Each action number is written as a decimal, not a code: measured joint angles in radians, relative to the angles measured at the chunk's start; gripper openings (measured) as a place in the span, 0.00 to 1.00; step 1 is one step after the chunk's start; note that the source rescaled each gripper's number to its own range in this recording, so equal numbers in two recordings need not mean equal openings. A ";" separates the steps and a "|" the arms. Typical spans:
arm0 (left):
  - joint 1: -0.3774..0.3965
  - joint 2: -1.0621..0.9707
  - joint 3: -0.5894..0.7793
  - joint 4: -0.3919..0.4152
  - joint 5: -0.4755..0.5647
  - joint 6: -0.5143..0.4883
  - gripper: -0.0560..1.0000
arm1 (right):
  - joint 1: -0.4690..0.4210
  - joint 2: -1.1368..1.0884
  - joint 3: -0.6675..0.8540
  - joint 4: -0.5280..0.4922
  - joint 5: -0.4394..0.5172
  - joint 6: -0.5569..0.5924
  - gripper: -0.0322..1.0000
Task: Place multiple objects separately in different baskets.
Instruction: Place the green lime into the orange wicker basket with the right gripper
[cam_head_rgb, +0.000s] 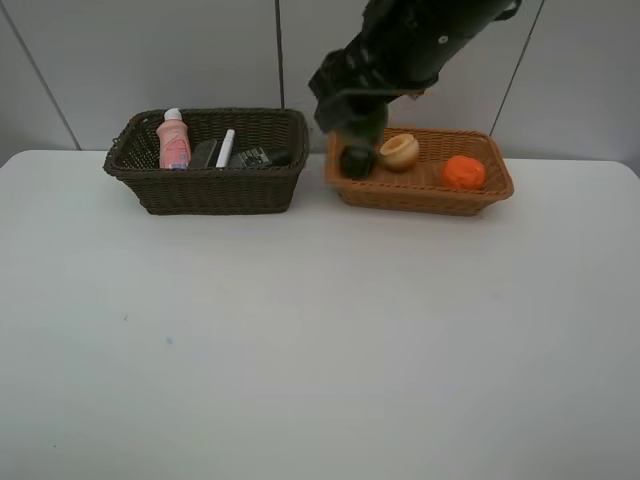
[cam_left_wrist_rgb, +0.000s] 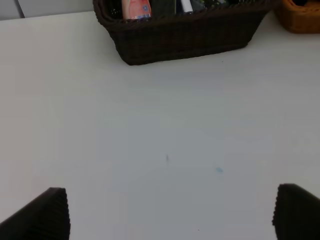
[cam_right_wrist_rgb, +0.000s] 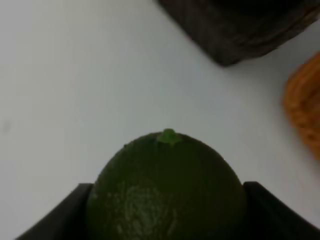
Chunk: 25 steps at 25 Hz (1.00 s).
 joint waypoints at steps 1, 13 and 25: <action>0.000 0.000 0.000 0.000 0.000 0.000 1.00 | -0.054 0.006 -0.005 0.015 -0.044 0.000 0.03; 0.000 0.000 0.000 0.000 0.000 0.000 1.00 | -0.385 0.311 -0.012 0.164 -0.431 0.000 0.03; 0.000 0.000 0.000 0.000 0.000 0.000 1.00 | -0.385 0.467 -0.012 0.171 -0.470 0.000 0.86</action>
